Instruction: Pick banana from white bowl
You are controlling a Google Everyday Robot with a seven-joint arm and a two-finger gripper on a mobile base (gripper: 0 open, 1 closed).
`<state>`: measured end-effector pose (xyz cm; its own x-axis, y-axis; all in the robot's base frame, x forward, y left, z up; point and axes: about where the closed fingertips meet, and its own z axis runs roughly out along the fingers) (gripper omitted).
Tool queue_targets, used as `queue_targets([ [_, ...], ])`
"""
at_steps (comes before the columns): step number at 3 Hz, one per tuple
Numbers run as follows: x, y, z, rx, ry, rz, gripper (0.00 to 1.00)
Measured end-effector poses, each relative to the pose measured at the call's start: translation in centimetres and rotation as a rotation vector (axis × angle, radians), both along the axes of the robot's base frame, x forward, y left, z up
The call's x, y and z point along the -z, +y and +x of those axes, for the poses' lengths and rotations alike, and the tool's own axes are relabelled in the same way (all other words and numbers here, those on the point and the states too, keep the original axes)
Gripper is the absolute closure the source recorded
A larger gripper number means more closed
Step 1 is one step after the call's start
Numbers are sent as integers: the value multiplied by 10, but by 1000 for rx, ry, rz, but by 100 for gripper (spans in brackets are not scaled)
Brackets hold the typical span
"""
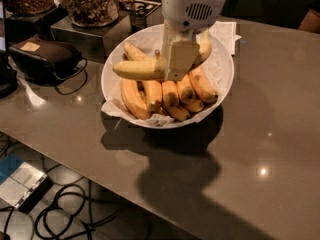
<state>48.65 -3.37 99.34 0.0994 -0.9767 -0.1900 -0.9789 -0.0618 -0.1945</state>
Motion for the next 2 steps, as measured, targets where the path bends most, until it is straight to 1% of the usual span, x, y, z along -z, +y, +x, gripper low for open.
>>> queue_targets([
  [1,-4,4,3,-2,-24,16,100],
  [2,-16,33,-17,-73,-57,15,100],
])
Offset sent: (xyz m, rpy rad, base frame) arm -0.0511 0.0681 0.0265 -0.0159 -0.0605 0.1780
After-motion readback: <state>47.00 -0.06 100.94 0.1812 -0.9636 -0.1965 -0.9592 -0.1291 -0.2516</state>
